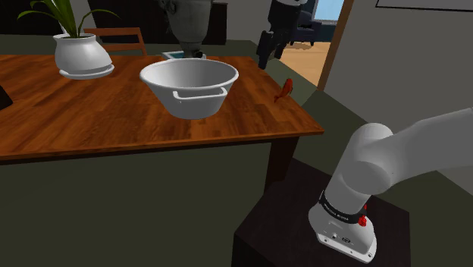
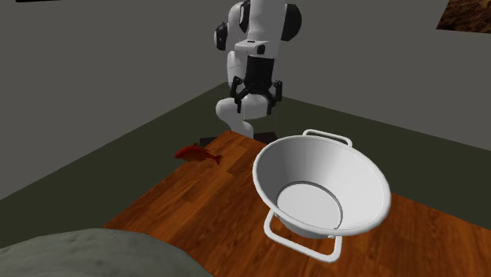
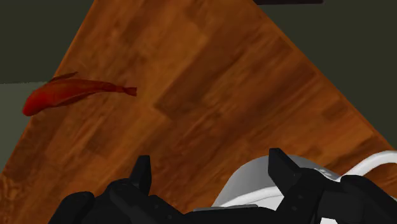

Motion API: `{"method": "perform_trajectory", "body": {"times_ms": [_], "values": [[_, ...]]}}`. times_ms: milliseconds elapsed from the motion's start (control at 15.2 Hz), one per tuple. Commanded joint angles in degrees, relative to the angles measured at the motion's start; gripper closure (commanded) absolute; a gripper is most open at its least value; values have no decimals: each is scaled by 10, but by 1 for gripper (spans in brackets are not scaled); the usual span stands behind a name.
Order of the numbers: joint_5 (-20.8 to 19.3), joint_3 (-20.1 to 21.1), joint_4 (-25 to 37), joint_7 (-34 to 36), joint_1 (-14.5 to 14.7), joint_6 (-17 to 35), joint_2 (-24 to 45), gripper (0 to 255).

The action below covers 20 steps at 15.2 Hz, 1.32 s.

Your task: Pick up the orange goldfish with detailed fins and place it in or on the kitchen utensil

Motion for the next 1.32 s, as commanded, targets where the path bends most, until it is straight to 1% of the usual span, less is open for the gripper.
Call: {"method": "perform_trajectory", "body": {"times_ms": [0, 792, 1188, 1254], "values": [[0, 0, 0, 0, 0, 0, 0, 0], [36, -137, -29, 106, -115, 91, 67, 0], [61, -205, -61, 153, -168, 138, 92, 0], [62, -208, -63, 155, -171, 140, 93, 0]]}}
